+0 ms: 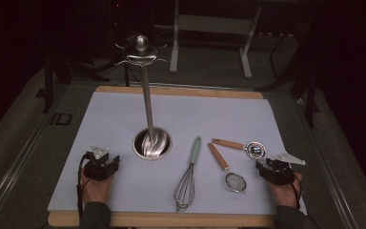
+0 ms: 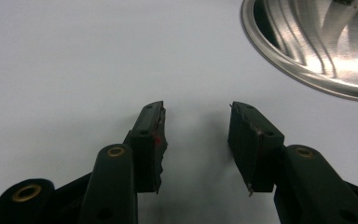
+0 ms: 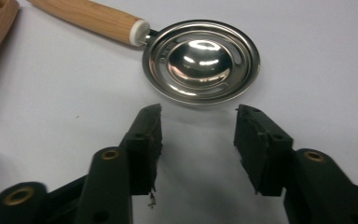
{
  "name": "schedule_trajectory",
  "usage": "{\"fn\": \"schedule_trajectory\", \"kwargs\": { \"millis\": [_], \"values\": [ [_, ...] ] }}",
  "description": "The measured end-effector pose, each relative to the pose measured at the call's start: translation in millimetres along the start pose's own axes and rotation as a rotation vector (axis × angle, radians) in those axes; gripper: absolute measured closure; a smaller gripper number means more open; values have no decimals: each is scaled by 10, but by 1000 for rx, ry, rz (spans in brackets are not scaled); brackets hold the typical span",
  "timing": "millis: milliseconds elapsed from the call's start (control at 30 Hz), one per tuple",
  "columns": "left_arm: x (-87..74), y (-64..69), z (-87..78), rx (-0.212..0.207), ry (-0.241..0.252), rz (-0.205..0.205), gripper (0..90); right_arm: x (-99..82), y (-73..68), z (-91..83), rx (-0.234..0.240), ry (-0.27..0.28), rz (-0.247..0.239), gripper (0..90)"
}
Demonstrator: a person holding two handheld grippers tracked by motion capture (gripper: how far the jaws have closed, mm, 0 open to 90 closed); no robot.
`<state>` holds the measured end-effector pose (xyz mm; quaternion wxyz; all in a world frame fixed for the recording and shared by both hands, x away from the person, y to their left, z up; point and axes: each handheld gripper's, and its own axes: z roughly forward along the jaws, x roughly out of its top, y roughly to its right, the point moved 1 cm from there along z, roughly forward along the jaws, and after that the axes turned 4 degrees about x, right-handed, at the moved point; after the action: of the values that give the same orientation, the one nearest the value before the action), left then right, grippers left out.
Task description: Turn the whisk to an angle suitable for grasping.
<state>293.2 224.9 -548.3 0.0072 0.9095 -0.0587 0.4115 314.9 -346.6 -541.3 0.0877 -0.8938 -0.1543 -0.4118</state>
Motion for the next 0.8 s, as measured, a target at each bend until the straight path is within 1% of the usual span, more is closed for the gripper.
{"fn": "schedule_trajectory", "kwargs": {
  "millis": [33,67,133,267,300,433,500,567,600,667,733,800],
  "values": [
    [-1,-4,-4,-3,2,-1,570,0,-5,-6,2,6,-4,539],
    [-3,-5,-8,-6,8,-4,570,0,-9,-10,22,10,7,562],
    [-4,-4,-8,-9,9,-3,574,2,-24,-7,22,9,11,579],
    [-6,7,-16,-19,18,10,575,7,-51,0,27,9,13,592],
    [-6,10,-17,-22,18,16,575,13,-73,8,38,13,12,601],
    [-8,25,-22,-25,24,33,581,24,-113,20,55,13,9,633],
    [-10,26,-26,-30,26,36,587,32,-138,27,80,17,10,667],
    [-14,28,-32,-36,34,38,587,50,-172,32,90,18,0,701],
    [-16,27,-38,-40,40,42,590,60,-188,38,93,18,-2,733],
    [-18,25,-41,-47,45,42,595,85,-229,46,123,12,-5,792],
    [-19,20,-44,-48,49,35,600,108,-277,53,142,0,-23,833],
    [-20,13,-46,-53,50,27,600,141,-342,59,159,-10,-51,856]
  ]
}}
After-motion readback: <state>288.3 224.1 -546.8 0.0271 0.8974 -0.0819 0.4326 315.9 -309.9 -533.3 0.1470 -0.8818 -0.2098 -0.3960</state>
